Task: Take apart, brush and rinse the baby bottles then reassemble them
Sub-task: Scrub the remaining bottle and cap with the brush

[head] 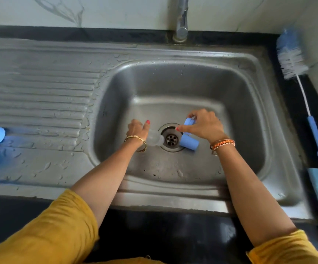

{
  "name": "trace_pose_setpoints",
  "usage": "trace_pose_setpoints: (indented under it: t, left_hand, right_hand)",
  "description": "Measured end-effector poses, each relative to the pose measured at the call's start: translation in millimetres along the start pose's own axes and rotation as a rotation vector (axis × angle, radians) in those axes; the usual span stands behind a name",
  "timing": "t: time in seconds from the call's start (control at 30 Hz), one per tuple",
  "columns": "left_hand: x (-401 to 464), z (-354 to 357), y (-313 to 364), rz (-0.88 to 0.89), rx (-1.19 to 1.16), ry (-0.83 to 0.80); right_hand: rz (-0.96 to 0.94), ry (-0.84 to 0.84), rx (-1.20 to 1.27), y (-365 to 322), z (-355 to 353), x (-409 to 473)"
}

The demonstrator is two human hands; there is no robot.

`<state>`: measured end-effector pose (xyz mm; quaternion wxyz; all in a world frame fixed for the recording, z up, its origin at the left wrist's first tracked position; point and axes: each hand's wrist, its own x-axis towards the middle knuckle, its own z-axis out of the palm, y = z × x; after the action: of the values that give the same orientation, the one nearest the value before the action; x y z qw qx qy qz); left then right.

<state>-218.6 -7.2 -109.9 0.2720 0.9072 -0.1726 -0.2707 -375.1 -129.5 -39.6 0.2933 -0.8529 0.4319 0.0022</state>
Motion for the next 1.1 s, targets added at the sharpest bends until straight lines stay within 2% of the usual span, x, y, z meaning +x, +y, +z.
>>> trace_pose_setpoints:
  t: [0.17, 0.23, 0.3, 0.37, 0.47, 0.53, 0.67, 0.83, 0.93, 1.1]
  left_hand:
    - [6, 2, -9, -0.095, 0.116, -0.04]
    - [6, -2, -9, -0.036, 0.256, 0.022]
    - [2, -6, -4, 0.108, 0.363, 0.114]
    - [-3, -10, 6, 0.297, 0.229, 0.131]
    - [-25, -18, 26, 0.405, -0.305, -0.141]
    - [-43, -17, 36, 0.485, -0.472, -0.257]
    - [-53, -7, 45, 0.562, -0.602, -0.152]
    - [-54, -15, 45, 0.51, -0.757, -0.193]
    - [-56, -20, 50, 0.445, -0.838, -0.189]
    - [-59, -23, 50, 0.397, -0.862, -0.186]
  right_hand:
    - [0.004, -0.087, -0.004, 0, 1, 0]
    - [0.0, -0.127, 0.085, -4, 0, -1]
    - [0.018, -0.156, 0.267, -10, -2, -3]
    - [0.051, -0.15, 0.456, -16, -3, -5]
    - [0.122, -0.153, 0.751, -21, -4, -7]
    - [0.188, -0.204, 0.888, -25, -5, -9]
    - [0.31, -0.32, 1.095, -36, -6, -10]
    - [0.101, -0.403, 0.984, -27, -10, -8]
    - [-0.011, -0.315, 0.958, -24, -10, -9]
    - [-0.068, -0.189, 0.878, -28, -4, -12]
